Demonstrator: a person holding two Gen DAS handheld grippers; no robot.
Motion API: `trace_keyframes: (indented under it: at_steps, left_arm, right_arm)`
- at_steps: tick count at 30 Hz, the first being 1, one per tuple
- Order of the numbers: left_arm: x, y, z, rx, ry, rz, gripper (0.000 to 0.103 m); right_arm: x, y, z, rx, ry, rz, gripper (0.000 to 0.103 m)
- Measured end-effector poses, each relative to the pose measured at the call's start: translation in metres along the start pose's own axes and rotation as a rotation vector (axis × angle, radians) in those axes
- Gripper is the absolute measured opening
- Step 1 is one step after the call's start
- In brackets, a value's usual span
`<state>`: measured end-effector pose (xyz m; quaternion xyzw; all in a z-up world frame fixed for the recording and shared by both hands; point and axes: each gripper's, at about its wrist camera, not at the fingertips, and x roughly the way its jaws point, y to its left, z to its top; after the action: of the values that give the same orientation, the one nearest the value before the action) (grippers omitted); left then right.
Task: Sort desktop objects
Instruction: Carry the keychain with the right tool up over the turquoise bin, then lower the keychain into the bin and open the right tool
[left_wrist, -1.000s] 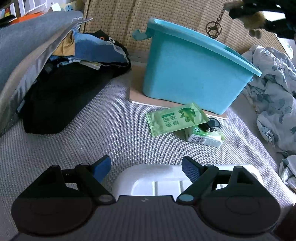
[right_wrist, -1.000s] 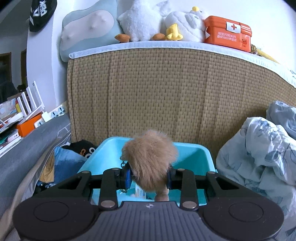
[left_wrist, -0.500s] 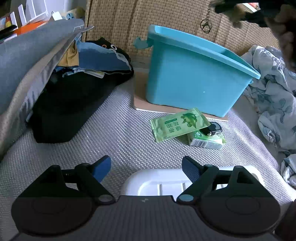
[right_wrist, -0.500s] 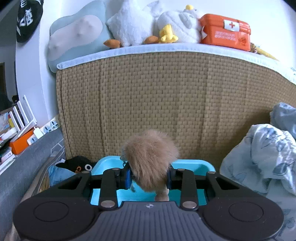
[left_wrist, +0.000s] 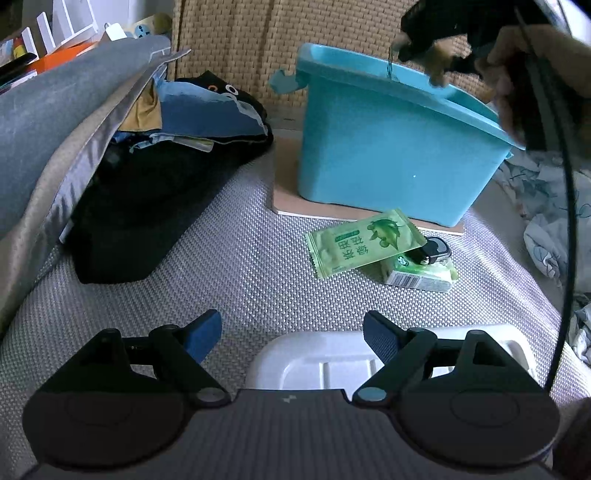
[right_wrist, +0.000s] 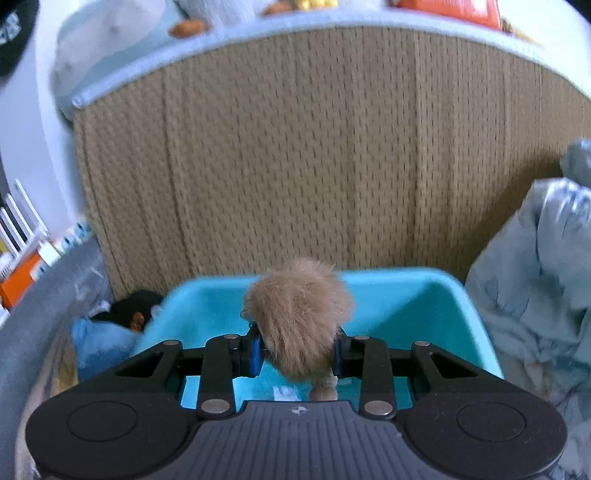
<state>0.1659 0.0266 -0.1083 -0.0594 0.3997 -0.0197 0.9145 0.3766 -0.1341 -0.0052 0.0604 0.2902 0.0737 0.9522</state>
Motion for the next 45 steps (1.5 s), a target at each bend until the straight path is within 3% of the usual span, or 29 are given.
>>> trace_keyframes:
  at_steps: [8, 24, 45]
  left_arm:
    - [-0.001, -0.001, 0.008, -0.051, -0.006, 0.001, 0.087]
    - [0.004, -0.011, 0.011, -0.019, 0.016, 0.034, 0.087]
    - [-0.005, -0.020, 0.011, -0.005, 0.017, 0.049, 0.087]
  right_arm:
    - [0.029, 0.003, -0.012, -0.035, 0.088, -0.015, 0.037]
    - [0.047, -0.001, -0.013, 0.014, 0.206, -0.019, 0.037]
    - [0.041, -0.005, -0.019, 0.025, 0.264, 0.001, 0.040]
